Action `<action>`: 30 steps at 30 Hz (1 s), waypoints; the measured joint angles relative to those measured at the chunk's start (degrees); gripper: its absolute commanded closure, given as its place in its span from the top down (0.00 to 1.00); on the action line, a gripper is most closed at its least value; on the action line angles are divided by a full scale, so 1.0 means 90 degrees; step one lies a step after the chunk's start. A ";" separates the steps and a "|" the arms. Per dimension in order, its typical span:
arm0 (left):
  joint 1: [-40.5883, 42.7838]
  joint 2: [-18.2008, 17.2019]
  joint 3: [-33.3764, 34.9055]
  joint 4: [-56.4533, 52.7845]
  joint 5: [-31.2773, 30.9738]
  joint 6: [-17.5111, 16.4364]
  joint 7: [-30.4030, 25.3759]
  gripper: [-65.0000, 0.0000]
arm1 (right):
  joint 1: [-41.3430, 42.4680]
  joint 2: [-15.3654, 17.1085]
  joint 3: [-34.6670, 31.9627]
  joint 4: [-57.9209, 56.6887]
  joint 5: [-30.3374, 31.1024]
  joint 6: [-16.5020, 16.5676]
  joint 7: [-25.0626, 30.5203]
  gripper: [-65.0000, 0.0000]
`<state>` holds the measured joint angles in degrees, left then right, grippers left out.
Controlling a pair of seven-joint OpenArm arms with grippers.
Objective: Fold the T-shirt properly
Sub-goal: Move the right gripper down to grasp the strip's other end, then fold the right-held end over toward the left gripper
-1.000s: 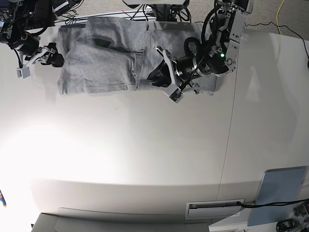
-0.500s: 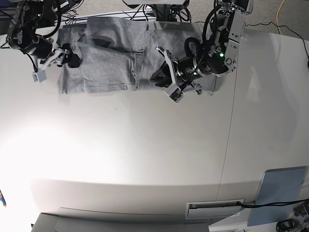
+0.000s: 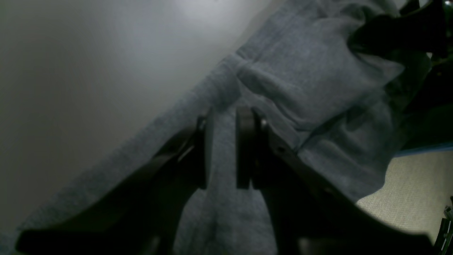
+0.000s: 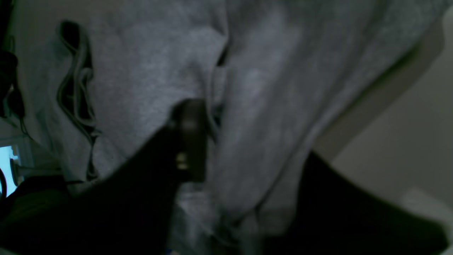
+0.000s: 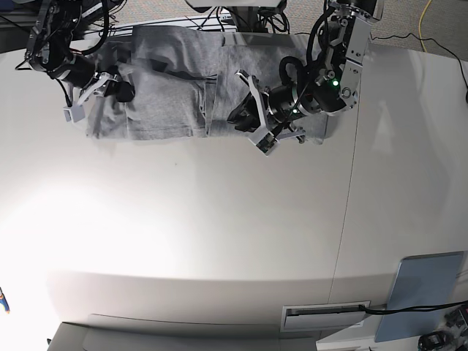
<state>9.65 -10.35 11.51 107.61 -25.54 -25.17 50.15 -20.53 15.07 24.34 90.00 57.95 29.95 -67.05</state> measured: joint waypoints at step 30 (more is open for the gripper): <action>0.0954 0.0034 -0.0792 -0.0860 0.0197 -0.0311 -0.1105 0.20 | -0.0102 -0.0321 0.0743 0.3594 -0.1105 -0.0481 -0.0063 0.00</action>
<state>18.24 -10.04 4.38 99.88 -23.77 -27.97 40.21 -21.45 12.19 31.03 122.34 48.01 25.63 -67.61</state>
